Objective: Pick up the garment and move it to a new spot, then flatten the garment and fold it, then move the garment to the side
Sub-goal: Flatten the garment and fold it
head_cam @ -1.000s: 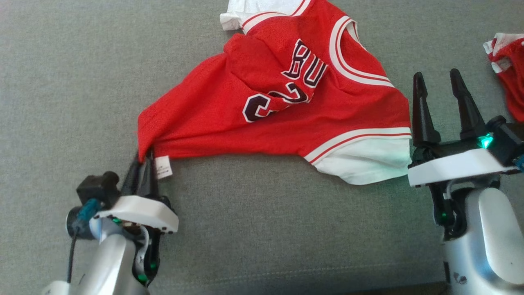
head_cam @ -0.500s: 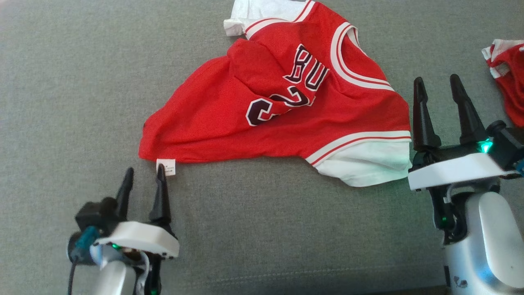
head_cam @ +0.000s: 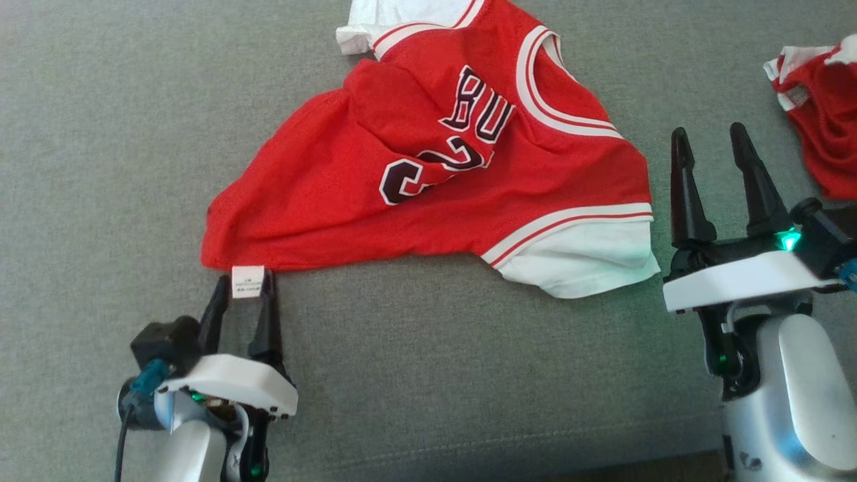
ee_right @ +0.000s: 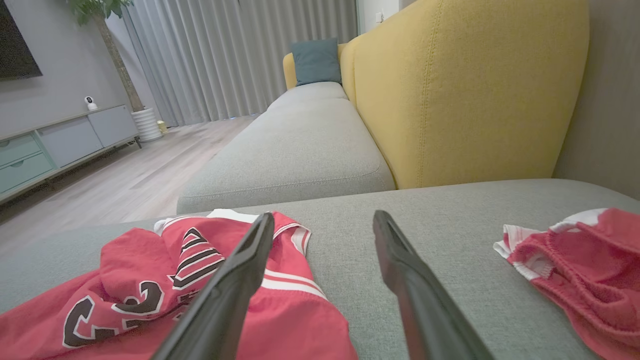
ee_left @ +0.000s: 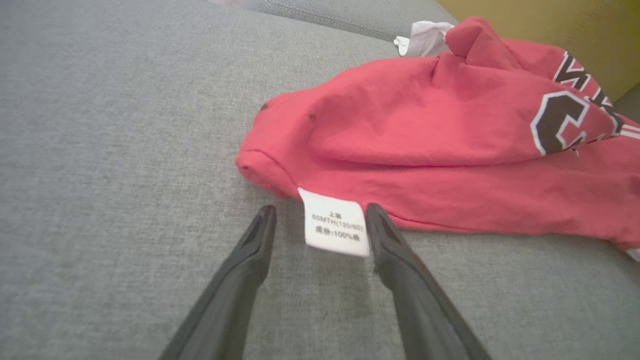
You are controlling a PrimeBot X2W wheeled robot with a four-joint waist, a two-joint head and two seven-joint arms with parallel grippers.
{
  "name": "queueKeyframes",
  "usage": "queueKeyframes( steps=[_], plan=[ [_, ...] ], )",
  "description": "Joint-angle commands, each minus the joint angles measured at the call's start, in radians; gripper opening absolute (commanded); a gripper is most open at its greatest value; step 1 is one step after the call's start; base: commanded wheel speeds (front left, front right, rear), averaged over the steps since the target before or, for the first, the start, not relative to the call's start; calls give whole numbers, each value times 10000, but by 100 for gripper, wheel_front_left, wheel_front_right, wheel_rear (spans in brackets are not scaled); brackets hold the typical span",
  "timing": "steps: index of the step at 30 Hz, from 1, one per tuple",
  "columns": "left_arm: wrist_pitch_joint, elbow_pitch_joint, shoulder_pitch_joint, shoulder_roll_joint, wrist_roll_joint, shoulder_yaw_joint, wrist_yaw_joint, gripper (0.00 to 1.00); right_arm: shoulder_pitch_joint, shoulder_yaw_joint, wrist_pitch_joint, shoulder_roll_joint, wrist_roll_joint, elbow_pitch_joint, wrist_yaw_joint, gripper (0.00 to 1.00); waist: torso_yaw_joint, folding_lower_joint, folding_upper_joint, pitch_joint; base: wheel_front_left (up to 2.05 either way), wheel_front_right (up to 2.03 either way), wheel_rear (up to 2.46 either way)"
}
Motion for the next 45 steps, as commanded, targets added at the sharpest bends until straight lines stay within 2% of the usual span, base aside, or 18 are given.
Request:
queueKeyframes(
  steps=[1,3,4,17,22,23,24,26,27,36,45],
  plan=[
    [-21,-249,-302,76,-67,316,10,54,-38,160,-111,8,66,-312,-9,100,-38,0,0,27,0,0,0],
    [-28,-280,-327,90,-73,288,-9,23,-39,148,-130,8,72,-304,-9,100,-55,0,0,42,0,0,0],
    [-28,-307,-332,95,-70,269,-11,0,-42,145,-140,8,74,-295,-9,100,-59,0,0,48,0,0,0],
    [-52,-1484,-17,120,60,-143,-80,0,-89,88,-243,9,116,-206,-9,100,97,0,0,83,0,0,0],
    [54,-1849,130,160,192,-222,123,0,-109,133,-264,9,146,-143,-9,100,121,0,0,57,0,0,0],
    [73,-1889,141,177,231,-209,197,13,-117,150,-265,9,154,-130,-9,100,113,0,0,54,0,0,0],
    [94,-1926,157,183,250,-177,281,47,-126,164,-269,9,160,-118,-9,100,102,0,0,54,0,0,0],
    [136,-1996,185,212,279,-124,414,94,-135,183,-281,9,168,-103,-9,100,80,0,0,61,0,0,0],
    [134,-2040,193,233,305,-92,480,100,-137,188,-287,9,169,-100,-9,100,67,0,0,69,0,0,0],
    [419,-1933,81,346,439,45,953,100,-176,177,-341,9,194,-36,-9,100,-40,0,0,206,0,0,0],
    [333,-1351,-233,355,382,62,996,100,-244,179,-414,9,225,84,-9,100,-91,0,0,222,0,0,0]
  ],
)
